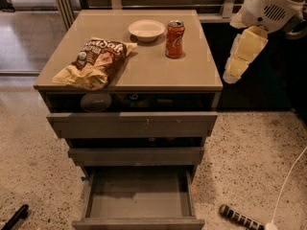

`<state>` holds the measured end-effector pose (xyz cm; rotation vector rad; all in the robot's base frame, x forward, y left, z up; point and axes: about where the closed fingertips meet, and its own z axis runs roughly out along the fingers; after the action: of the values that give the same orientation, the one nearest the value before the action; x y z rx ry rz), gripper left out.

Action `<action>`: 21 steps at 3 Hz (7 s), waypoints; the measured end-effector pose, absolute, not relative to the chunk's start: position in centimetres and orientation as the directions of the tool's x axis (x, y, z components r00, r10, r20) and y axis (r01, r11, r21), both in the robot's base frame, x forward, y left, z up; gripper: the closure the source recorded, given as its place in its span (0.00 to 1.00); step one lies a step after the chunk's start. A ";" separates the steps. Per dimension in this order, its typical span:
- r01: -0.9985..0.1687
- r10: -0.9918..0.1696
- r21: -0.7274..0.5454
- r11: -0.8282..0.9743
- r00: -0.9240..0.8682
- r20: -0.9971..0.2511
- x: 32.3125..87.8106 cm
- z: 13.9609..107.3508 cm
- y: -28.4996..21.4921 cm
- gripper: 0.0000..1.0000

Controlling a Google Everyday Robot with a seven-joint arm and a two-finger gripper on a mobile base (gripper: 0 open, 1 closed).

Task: Place brown chip bag into bottom drawer

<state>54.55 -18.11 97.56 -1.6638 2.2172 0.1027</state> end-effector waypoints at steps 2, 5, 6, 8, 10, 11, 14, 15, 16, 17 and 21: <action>-0.958 -0.863 -0.082 0.274 -0.208 -0.460 55.7 97.1 -15.7 0.00; -0.989 -0.867 -0.096 0.115 -0.052 -0.496 52.8 98.4 -8.0 0.00; -0.987 -0.866 -0.099 0.129 -0.063 -0.496 53.3 98.1 -8.5 0.00; -0.963 -0.849 -0.141 0.231 -0.129 -0.512 63.8 99.7 -7.0 0.00; -0.970 -0.847 -0.141 0.198 -0.096 -0.523 63.0 99.7 -5.9 0.00; -0.984 -0.840 -0.125 0.128 -0.041 -0.540 60.7 99.2 -3.8 0.00; -0.995 -0.836 -0.102 -0.011 0.065 -0.545 57.1 97.9 1.4 0.00; -0.985 -0.830 -0.112 -0.130 0.170 -0.532 55.8 97.8 7.5 0.00; -0.971 -0.823 -0.112 -0.213 0.240 -0.515 54.3 97.3 11.3 0.00; -0.970 -0.821 -0.113 -0.218 0.244 -0.516 54.3 97.2 11.6 0.00; -0.976 -0.691 -0.028 -0.214 0.172 -0.702 56.6 96.5 12.7 0.00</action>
Offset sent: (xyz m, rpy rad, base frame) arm 0.0033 0.0144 -0.0056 0.1149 0.0502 0.0397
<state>56.55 12.70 96.48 -1.9738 1.5691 0.7833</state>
